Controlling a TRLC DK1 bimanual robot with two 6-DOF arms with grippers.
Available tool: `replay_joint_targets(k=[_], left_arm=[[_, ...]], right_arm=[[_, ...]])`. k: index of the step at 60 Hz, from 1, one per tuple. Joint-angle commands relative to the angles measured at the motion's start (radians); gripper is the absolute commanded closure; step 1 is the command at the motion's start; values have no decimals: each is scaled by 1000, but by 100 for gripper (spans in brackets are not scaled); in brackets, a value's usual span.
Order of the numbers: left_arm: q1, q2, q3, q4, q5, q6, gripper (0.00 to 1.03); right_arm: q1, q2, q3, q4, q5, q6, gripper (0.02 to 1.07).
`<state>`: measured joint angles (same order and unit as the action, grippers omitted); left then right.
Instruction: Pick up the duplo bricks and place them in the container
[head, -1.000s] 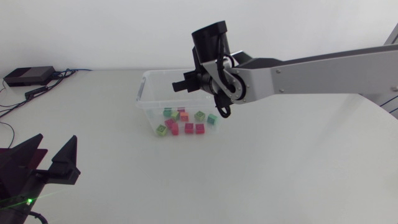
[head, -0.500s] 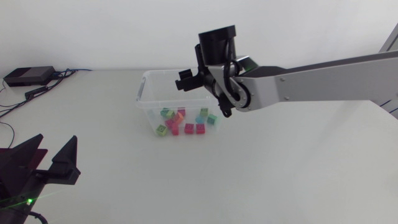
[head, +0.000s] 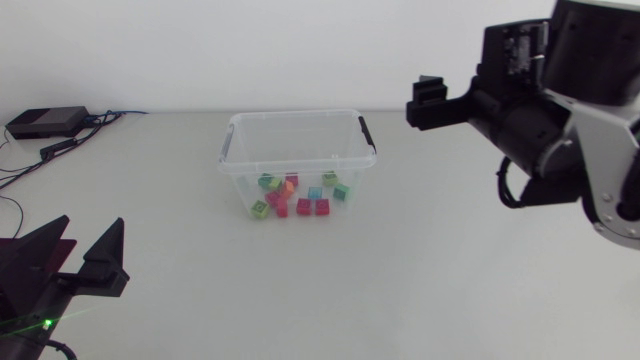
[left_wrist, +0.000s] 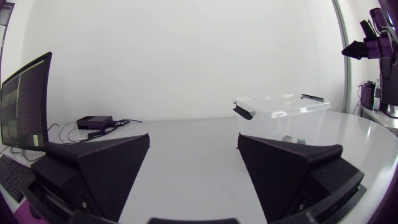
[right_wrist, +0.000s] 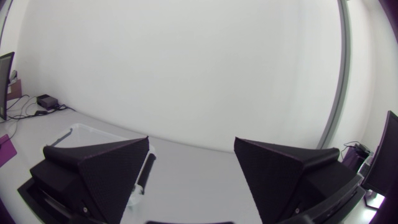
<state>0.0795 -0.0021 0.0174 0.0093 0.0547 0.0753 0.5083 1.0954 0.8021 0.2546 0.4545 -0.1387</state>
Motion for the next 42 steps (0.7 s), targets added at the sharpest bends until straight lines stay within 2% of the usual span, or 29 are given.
replay_joint_targets(k=[1,25,42], left_arm=[[6,-12,-17,1,-1,6,4],[6,-12,-17,3,-1,5,4],[-22,-7,-17,-1,-19,-21,4]], right_arm=[[-40,-95,-76,11,10,-50,8],[-179,-600,-377,-49,-10,-143,8],[-287,-763,-516,-116,-155,-51,8]])
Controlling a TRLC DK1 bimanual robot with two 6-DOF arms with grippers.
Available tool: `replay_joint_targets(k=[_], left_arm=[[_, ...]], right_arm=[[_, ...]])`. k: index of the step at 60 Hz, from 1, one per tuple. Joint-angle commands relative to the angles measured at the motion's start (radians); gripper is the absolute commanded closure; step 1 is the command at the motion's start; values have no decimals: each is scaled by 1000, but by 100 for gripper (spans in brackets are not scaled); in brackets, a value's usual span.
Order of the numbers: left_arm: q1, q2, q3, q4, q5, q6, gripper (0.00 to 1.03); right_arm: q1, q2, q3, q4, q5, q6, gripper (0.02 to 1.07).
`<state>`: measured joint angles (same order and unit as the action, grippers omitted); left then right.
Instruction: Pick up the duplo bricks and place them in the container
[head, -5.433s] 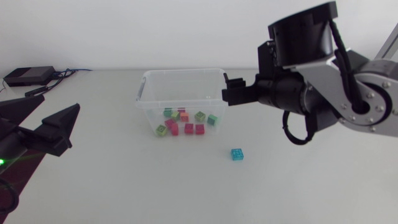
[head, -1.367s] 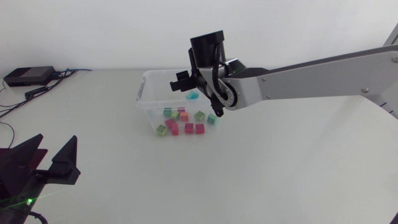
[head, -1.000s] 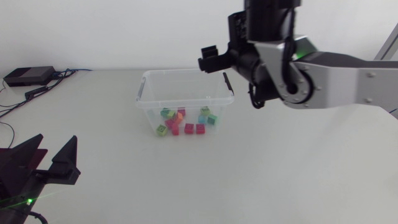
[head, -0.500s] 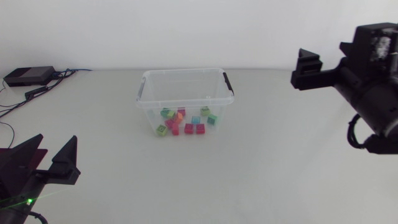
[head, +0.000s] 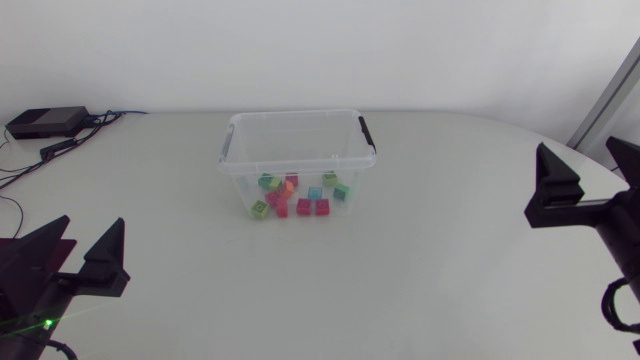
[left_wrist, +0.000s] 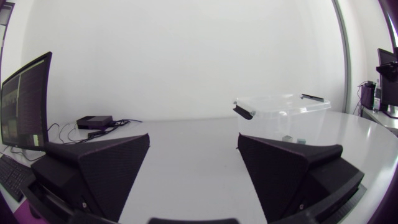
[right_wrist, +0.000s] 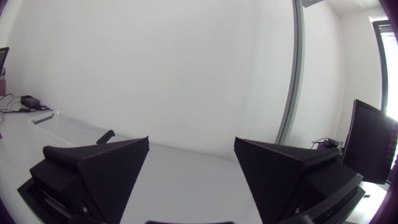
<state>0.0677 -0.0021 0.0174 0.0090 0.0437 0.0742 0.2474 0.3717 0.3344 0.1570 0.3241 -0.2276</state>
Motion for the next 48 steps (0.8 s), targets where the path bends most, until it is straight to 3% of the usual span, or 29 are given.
replay_joint_targets(k=[1,35,48], left_arm=[[-12,-7,-17,-1,-9,-21,4],[-67,2,-17,-9,-44,-74,4],[-68,2,-17,-9,-44,-74,4]], right_arm=[[-33,-48,-57,-23,-34,44,8],[-246,-370,-333,-156,-323,227,8],[-247,-372,-334,-157,-324,228,8]])
